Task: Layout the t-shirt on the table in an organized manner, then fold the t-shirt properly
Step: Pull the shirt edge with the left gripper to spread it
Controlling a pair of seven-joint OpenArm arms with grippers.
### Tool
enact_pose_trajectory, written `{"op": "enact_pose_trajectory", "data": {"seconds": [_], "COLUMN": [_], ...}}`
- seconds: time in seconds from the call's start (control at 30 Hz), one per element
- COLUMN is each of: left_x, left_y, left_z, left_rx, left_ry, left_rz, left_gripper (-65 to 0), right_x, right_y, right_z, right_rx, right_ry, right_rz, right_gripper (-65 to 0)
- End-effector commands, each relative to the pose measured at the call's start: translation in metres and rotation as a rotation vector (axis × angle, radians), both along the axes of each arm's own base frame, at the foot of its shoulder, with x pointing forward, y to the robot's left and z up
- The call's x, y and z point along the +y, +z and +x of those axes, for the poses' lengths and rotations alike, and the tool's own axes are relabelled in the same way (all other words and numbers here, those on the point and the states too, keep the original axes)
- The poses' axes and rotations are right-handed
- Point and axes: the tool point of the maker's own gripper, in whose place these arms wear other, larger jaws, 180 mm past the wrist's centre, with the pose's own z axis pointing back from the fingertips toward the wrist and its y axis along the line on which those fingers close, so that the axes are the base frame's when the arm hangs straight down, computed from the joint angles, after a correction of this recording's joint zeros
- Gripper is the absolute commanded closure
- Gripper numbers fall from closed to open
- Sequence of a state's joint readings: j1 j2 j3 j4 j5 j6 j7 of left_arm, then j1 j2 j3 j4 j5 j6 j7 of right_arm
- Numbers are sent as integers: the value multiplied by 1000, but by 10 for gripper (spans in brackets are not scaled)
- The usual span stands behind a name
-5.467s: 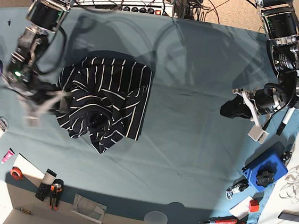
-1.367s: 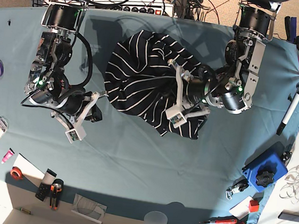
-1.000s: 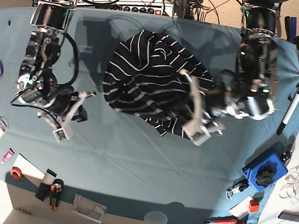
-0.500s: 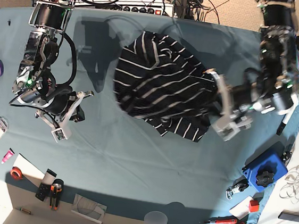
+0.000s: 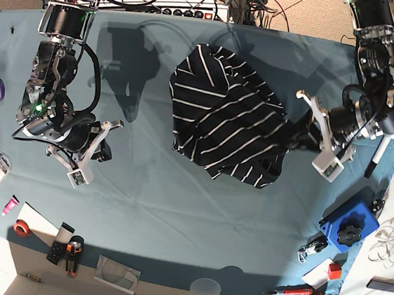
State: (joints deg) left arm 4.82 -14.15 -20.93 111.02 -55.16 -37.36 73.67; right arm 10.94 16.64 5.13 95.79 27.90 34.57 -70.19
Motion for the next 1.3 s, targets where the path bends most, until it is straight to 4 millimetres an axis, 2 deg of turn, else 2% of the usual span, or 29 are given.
{"op": "enact_pose_trajectory", "data": {"seconds": [0.0,0.2,0.4,0.5,0.53,0.57,0.63,0.77,0.87,0.97,1.03,1.13,1.2,1.27], "left_x": [-1,16,15,15,15,16,18,18,13,1,-10,-15,-26,-48], "left_y": [9,-29,-30,-28,-27,-25,-23,-12,4,30,53,81,84,74], "left_z": [0,-22,-28,-26,-24,-22,-17,-4,7,16,21,31,33,31], "left_rx": [-31,53,24,16,11,13,11,-20,-70,-164,-252,-345,-360,-350], "left_ry": [-6,54,90,98,110,132,161,173,155,88,27,16,-20,-91], "left_rz": [-20,97,50,40,30,19,5,-10,-52,-101,-144,-186,-180,-128], "left_gripper": [0,0,0,-216,-270,-295,-296,-296,-296,-296,-296,-296,-296,-296], "right_x": [-1,0,1,2,2,2,2,6,15,21,23,24,22,17], "right_y": [19,19,21,22,22,23,23,24,27,26,26,26,24,22], "right_z": [10,11,12,13,13,13,13,13,12,12,12,12,12,12], "right_rx": [-66,-67,-82,-89,-90,-91,-91,-93,-96,-94,-93,-93,-90,-83], "right_ry": [8,9,11,12,12,12,12,21,37,42,43,44,40,29], "right_rz": [5,6,18,21,22,22,22,46,93,110,117,119,107,76], "right_gripper": [0,0,0,0,0,0,0,0,0,0,0,0,0,0]}}
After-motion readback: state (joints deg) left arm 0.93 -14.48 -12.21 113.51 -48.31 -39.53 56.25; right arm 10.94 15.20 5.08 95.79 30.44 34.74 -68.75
